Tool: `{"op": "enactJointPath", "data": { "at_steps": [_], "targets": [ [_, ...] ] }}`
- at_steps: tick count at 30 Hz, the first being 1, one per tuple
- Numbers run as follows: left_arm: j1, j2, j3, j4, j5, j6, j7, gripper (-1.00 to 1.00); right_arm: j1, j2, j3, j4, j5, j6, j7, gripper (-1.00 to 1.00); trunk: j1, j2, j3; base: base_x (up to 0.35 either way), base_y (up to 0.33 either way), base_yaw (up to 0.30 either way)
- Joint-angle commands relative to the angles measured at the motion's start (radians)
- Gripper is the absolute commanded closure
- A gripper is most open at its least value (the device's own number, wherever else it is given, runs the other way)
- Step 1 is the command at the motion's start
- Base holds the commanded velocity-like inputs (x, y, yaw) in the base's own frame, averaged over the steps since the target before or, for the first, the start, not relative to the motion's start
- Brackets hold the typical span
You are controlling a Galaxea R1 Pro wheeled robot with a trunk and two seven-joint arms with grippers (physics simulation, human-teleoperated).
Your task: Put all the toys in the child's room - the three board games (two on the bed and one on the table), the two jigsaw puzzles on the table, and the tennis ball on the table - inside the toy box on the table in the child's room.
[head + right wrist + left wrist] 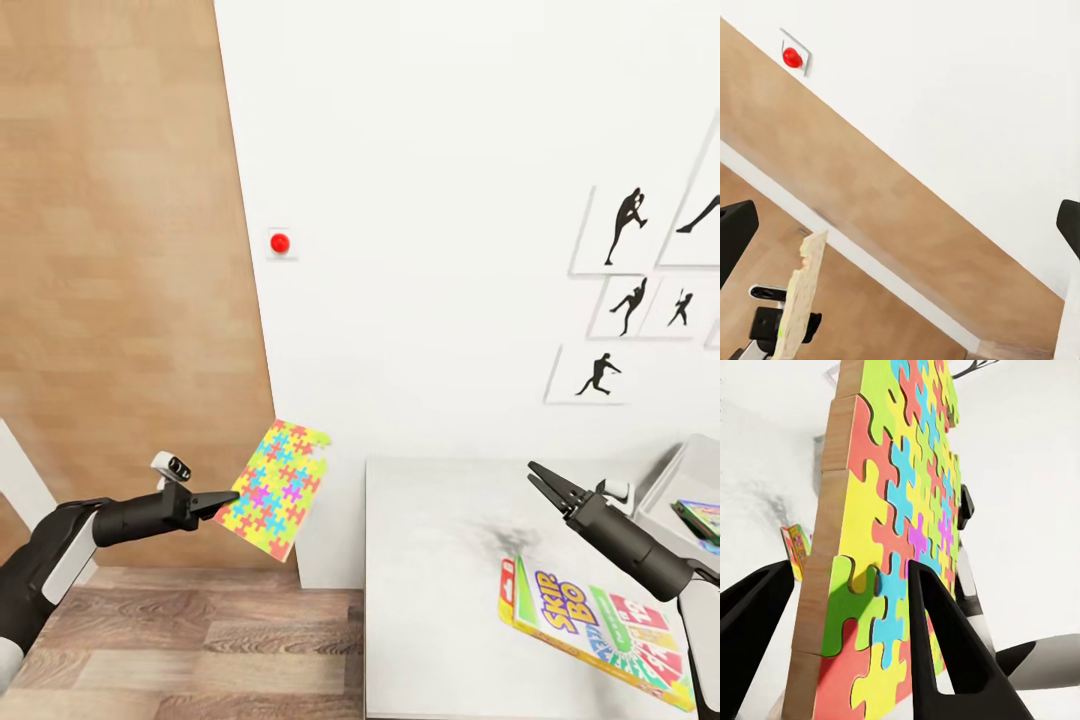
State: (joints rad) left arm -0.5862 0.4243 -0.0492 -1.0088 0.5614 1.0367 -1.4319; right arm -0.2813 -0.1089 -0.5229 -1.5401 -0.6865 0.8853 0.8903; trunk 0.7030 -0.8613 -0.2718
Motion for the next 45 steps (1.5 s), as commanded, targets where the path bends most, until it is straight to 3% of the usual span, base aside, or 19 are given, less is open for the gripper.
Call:
{"op": "enactJointPath", "data": {
  "at_steps": [1, 16, 33, 45],
  "targets": [
    [-0.001, 0.001, -0.002, 0.000, 0.000, 0.010, -0.003, 1.00, -0.001, 0.000, -0.001, 0.000, 0.000, 0.005, 0.003, -1.00, -0.004, 0.006, 0.002, 0.000, 0.000, 0.000],
    [-0.001, -0.001, 0.000, 0.001, -0.017, 0.008, 0.000, 1.00, -0.001, -0.001, 0.025, 0.001, 0.001, 0.002, 0.001, -1.00, -0.061, 0.111, 0.049, 0.000, 0.000, 0.000],
    [-0.001, -0.001, 0.000, 0.001, -0.033, 0.005, 0.001, 1.00, -0.001, 0.000, 0.026, -0.001, 0.013, 0.000, 0.001, -1.00, -0.126, 0.230, 0.102, 0.000, 0.000, -0.004],
    [-0.001, -0.001, 0.001, 0.001, -0.035, 0.006, 0.001, 1.00, -0.001, 0.000, 0.026, -0.003, 0.014, 0.001, 0.002, -1.00, -0.172, 0.314, 0.140, 0.000, 0.000, -0.237]
  ]
}}
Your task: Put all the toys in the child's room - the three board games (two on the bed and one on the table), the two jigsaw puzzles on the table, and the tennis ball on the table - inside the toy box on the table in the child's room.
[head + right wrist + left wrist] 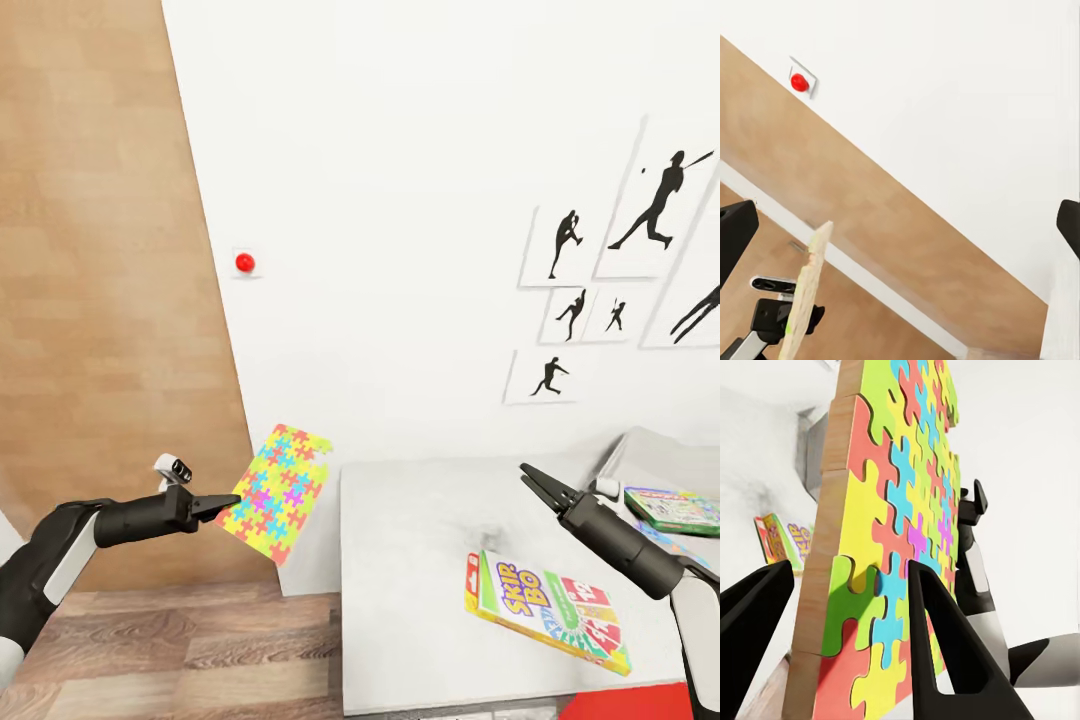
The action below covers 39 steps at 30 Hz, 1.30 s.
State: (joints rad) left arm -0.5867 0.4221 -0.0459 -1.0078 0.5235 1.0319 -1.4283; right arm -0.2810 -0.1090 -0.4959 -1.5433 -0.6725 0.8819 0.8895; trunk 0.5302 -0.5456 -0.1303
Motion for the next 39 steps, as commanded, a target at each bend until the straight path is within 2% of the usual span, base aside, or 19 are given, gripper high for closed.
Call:
{"op": "enactJointPath", "data": {
  "at_steps": [1, 21, 39],
  "targets": [
    [-0.001, 0.001, -0.002, 0.000, 0.003, 0.011, -0.003, 1.00, -0.001, 0.000, -0.001, 0.000, 0.000, 0.005, 0.002, -1.00, -0.003, 0.006, 0.001, 0.000, 0.000, -0.278],
    [-0.001, 0.001, -0.002, 0.001, 0.004, 0.008, -0.003, 1.00, -0.001, 0.002, 0.002, 0.002, 0.001, 0.003, 0.001, -1.00, -0.080, 0.146, 0.064, 0.000, 0.000, -0.280],
    [-0.001, 0.001, -0.002, 0.002, 0.003, 0.008, -0.003, 1.00, -0.001, 0.002, 0.000, 0.004, 0.001, 0.003, 0.001, -1.00, -0.080, 0.146, 0.064, 0.000, 0.000, -0.274]
  ]
}}
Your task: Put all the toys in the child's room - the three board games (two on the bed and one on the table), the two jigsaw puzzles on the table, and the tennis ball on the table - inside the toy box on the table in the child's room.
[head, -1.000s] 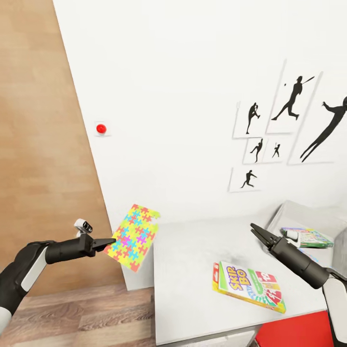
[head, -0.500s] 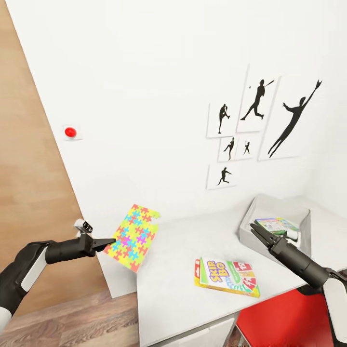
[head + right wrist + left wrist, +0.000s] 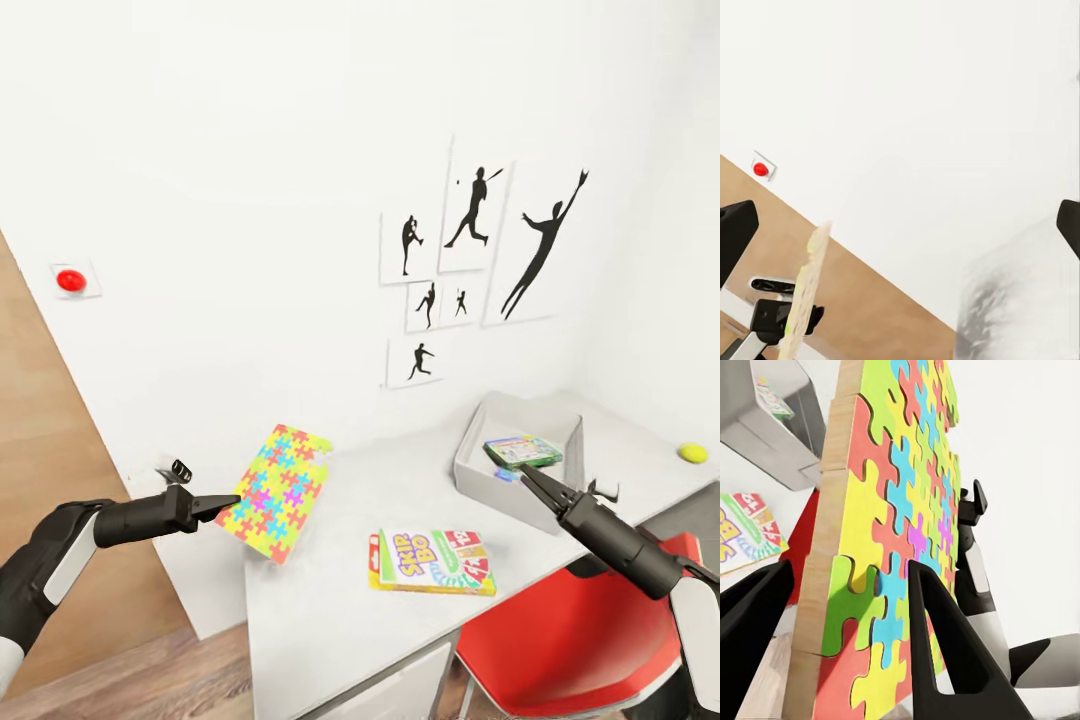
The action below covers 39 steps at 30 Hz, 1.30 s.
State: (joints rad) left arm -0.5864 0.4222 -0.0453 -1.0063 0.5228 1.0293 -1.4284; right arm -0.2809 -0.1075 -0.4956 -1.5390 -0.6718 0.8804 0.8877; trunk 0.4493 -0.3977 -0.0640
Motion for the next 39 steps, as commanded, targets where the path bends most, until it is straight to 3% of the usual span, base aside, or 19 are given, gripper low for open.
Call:
{"op": "enactJointPath", "data": {
  "at_steps": [1, 39],
  "targets": [
    [-0.001, 0.001, -0.002, 0.000, 0.004, 0.011, -0.003, 1.00, -0.001, 0.000, -0.001, 0.000, 0.000, 0.005, 0.003, -1.00, 0.001, -0.002, -0.002, 0.000, 0.000, -0.257],
    [-0.001, 0.000, -0.002, 0.000, 0.000, 0.011, -0.003, 1.00, -0.001, -0.001, -0.003, 0.007, 0.000, 0.005, 0.002, -1.00, 0.001, -0.002, -0.002, 0.000, 0.000, -0.205]
  ]
}}
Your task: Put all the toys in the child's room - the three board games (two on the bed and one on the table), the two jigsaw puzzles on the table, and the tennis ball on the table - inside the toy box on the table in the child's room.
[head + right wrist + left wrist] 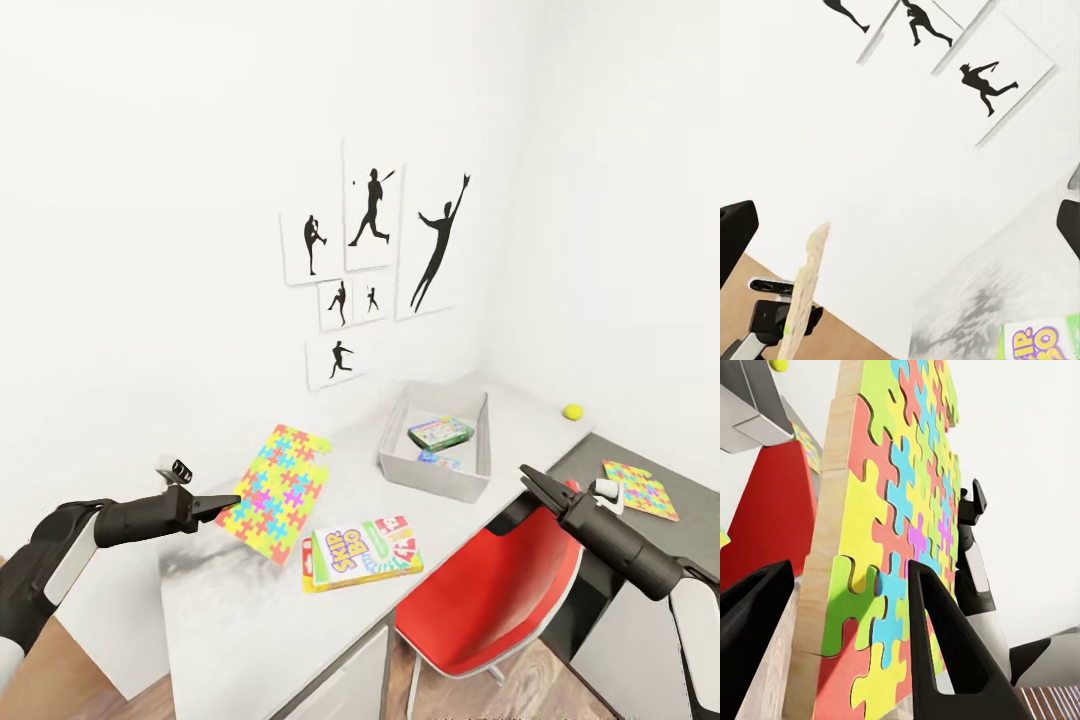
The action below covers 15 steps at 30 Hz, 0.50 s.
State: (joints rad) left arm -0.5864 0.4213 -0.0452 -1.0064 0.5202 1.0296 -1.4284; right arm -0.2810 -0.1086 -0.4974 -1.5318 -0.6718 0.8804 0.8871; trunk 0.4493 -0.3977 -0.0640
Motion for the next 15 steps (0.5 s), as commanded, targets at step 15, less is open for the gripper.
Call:
{"op": "enactJointPath", "data": {
  "at_steps": [15],
  "targets": [
    [-0.001, 0.001, -0.002, 0.000, 0.003, 0.010, -0.003, 1.00, -0.001, 0.001, -0.001, 0.001, 0.000, 0.005, 0.002, -1.00, 0.001, -0.002, -0.002, 0.000, 0.000, -0.139]
  ]
}}
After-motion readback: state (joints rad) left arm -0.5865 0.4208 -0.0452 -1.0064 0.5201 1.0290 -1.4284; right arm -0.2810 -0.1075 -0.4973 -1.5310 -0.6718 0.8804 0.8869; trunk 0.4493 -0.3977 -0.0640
